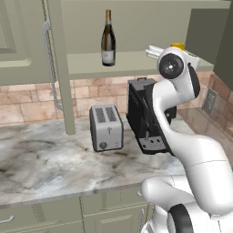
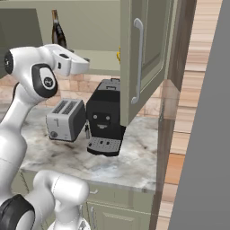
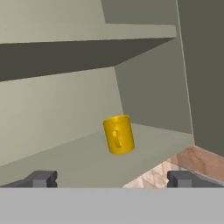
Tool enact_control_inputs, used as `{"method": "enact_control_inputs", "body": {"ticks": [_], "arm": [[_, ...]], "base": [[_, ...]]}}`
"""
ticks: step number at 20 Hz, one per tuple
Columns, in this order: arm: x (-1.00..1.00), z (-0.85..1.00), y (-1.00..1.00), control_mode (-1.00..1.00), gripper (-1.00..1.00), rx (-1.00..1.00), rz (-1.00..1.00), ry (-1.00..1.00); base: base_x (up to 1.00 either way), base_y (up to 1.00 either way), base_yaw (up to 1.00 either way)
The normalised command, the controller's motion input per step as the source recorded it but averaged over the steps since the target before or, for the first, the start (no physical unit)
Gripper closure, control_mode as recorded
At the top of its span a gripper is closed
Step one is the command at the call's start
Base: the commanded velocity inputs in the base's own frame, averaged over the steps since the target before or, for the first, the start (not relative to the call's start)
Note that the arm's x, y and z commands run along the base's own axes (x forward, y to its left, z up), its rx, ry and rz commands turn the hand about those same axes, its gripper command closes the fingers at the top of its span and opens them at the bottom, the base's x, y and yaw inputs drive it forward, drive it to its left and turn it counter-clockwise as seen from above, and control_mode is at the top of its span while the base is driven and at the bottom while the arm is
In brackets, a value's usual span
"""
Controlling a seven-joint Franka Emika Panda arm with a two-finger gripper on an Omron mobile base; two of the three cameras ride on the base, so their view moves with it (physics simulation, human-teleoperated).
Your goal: Open the cabinet directly in front. Then move the wine and the mug to the dining counter with the candle on it.
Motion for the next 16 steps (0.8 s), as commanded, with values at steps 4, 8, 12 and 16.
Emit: {"method": "enact_control_inputs", "body": {"ticks": [4, 8, 12, 16], "arm": [[0.10, 0.00, 0.00, -1.00, -1.00, 0.00, 0.00, 0.00], [0.03, -0.02, -0.09, -1.00, -1.00, 0.00, 0.00, 0.02], [0.00, 0.00, -0.21, -1.00, -1.00, 0.00, 0.00, 0.03], [0.12, -0.01, -0.12, -1.00, -1.00, 0.00, 0.00, 0.03]], "base": [[0.00, 0.00, 0.00], [0.00, 0.00, 0.00], [0.00, 0.00, 0.00], [0.00, 0.00, 0.00]]}}
